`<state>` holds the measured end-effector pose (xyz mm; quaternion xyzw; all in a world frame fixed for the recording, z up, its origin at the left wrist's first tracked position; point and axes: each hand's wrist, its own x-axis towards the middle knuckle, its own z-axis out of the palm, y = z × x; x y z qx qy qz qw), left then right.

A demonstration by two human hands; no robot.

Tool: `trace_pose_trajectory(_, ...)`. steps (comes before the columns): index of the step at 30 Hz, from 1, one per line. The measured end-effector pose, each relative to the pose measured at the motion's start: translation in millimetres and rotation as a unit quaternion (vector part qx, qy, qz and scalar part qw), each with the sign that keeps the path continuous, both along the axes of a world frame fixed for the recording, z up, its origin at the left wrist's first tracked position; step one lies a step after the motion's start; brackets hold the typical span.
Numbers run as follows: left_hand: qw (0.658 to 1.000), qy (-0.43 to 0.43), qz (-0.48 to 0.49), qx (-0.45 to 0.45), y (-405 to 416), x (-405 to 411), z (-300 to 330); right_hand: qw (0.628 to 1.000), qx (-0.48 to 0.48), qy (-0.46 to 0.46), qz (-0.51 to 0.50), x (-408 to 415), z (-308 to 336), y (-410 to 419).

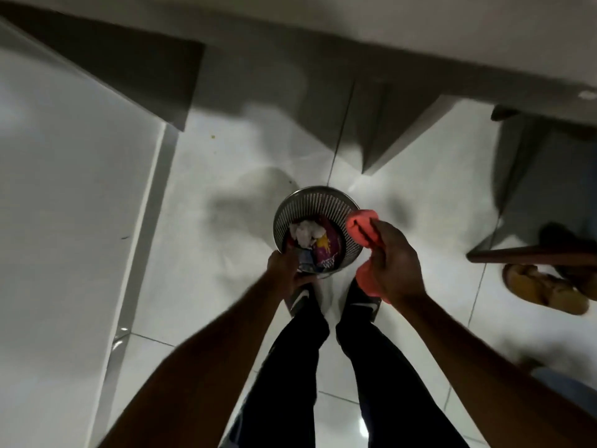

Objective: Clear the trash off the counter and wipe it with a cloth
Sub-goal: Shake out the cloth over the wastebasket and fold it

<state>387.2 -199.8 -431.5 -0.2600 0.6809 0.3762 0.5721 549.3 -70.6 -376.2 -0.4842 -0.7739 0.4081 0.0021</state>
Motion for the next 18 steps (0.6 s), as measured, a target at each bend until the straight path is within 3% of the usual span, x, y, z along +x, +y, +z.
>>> trace_pose_trajectory(6,1.0,-0.007,0.02,-0.018,11.0,19.6,-50.8,1.0,-0.016,-0.006,0.009,-0.4,-30.5,-2.7)
trace_pose_trajectory(10,0.997,-0.015,-0.07,-0.037,14.1,15.3,-28.0,0.999,-0.032,-0.006,0.016,-6.9,-20.7,-12.1)
trace_pose_trajectory(13,0.982,0.034,-0.178,-0.06,35.3,-4.6,33.6,0.999,-0.024,-0.001,0.034,-15.8,15.9,-22.3)
trace_pose_trajectory(18,0.953,0.033,-0.287,0.091,75.3,-37.5,206.3,0.994,0.095,0.034,0.045,-31.1,144.1,-45.9)
